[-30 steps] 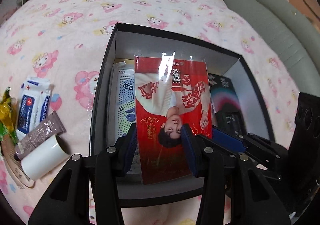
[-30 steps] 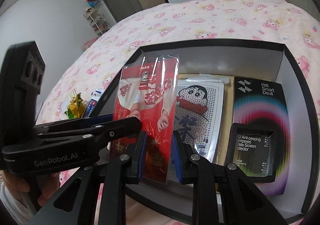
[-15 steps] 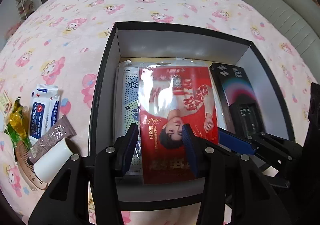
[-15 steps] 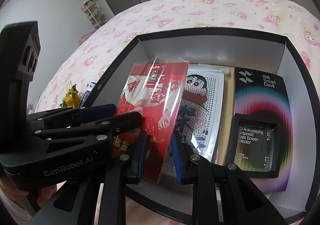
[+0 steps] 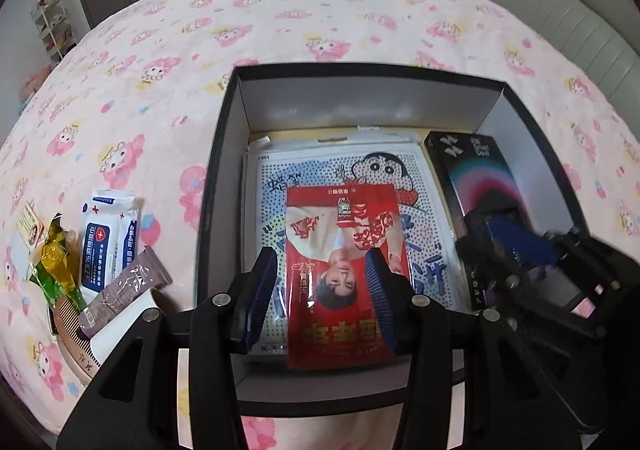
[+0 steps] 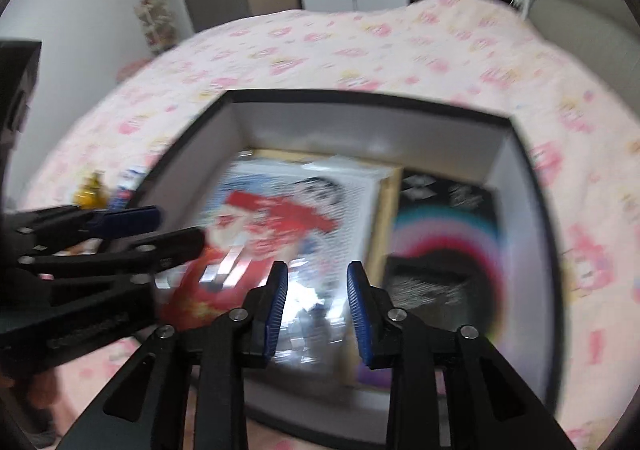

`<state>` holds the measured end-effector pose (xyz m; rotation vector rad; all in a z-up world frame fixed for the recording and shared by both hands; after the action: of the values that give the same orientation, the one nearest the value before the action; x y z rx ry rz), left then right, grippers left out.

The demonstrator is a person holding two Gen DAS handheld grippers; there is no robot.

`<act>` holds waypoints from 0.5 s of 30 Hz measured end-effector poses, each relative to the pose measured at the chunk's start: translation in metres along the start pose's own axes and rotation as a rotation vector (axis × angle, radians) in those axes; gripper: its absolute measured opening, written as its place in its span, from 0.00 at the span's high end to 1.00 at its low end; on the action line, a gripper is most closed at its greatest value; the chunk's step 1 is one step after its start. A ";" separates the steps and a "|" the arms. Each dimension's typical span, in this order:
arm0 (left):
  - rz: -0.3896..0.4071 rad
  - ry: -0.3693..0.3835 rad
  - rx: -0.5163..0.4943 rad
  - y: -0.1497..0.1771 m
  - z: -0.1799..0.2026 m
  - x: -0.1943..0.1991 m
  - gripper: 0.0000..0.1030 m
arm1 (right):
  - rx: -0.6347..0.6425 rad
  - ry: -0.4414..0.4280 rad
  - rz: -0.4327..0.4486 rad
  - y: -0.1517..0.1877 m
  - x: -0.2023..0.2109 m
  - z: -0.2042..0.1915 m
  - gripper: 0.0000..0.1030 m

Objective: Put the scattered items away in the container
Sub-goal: 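Lower the red packet with the left tool onto the Shin-chan kit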

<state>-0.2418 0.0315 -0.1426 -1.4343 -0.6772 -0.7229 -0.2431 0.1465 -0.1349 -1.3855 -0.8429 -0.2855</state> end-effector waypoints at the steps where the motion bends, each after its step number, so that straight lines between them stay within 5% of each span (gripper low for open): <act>1: -0.008 -0.002 -0.009 0.001 0.002 -0.002 0.55 | 0.014 0.026 -0.002 0.001 -0.002 0.003 0.73; 6: -0.070 0.081 -0.004 0.007 0.026 -0.011 0.55 | 0.002 0.052 -0.006 0.001 -0.003 0.013 0.73; 10: -0.102 0.015 -0.058 0.005 0.030 -0.026 0.55 | -0.017 0.061 -0.008 0.000 -0.003 0.021 0.63; 15: -0.191 -0.094 -0.093 0.014 0.021 -0.046 0.52 | -0.041 0.072 -0.012 0.000 -0.004 0.030 0.63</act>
<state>-0.2587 0.0539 -0.1866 -1.5095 -0.8715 -0.8483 -0.2566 0.1739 -0.1387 -1.4007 -0.7897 -0.3616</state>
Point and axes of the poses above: each gripper's, at about its wrist camera, not at the fingertips, and x roughly against the way its jaws point, z to its right, y to its underside, the point moved 9 cm from there along -x, roughly the way its jaws point, and after that the axes turned 10 degrees about z, right-handed, at the moved point
